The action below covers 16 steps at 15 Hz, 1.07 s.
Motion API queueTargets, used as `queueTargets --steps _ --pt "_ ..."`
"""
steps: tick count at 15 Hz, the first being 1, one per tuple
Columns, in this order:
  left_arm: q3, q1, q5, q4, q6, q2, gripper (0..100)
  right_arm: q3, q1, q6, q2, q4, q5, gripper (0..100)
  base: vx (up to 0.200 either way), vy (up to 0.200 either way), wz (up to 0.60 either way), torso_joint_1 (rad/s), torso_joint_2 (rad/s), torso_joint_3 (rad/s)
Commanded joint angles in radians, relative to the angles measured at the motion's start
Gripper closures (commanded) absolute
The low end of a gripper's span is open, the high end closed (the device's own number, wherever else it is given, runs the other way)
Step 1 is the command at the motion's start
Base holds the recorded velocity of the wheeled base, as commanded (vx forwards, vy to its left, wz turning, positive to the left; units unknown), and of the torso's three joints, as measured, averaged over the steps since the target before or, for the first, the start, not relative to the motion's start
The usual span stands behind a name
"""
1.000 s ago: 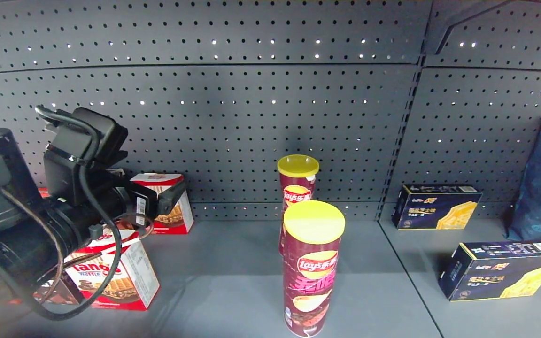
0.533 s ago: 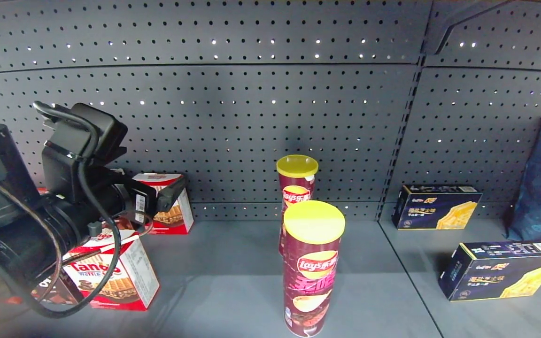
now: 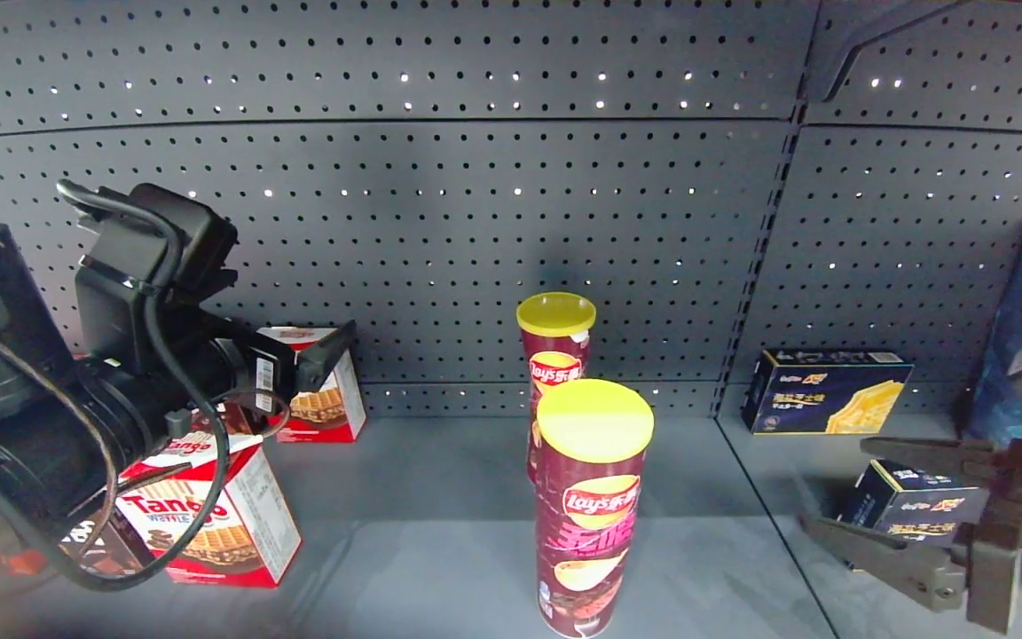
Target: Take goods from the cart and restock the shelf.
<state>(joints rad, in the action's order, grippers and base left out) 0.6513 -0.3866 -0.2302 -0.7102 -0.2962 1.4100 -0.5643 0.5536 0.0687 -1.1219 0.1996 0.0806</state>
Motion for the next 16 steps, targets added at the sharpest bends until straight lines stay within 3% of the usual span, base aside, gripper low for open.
queueTargets --steps 1,8,11,13,16 --pt "0.019 -0.002 0.000 -0.008 -0.001 0.026 0 -0.003 0.031 -0.012 -0.119 0.008 -0.010 0 0.000 0.000 0.00 0.000 0.00 0.000" --pt "0.053 -0.011 0.006 -0.014 -0.001 0.060 0 -0.028 0.060 -0.012 -0.217 0.024 -0.027 0 0.000 0.000 0.00 0.000 0.00 0.000" --pt "0.047 -0.057 0.063 -0.008 -0.001 0.053 0 -0.034 0.094 -0.010 -0.260 0.024 -0.027 0 0.000 0.000 0.00 0.000 0.00 0.000" --pt "0.013 -0.112 0.071 0.003 -0.001 0.020 0 -0.057 0.108 -0.010 -0.294 0.031 -0.028 0 0.000 0.000 0.00 0.000 0.00 0.000" --pt "-0.059 -0.167 0.100 0.083 -0.001 -0.065 0 -0.095 0.108 -0.012 -0.342 0.032 -0.028 0 0.000 0.000 0.00 0.000 0.00 0.000"
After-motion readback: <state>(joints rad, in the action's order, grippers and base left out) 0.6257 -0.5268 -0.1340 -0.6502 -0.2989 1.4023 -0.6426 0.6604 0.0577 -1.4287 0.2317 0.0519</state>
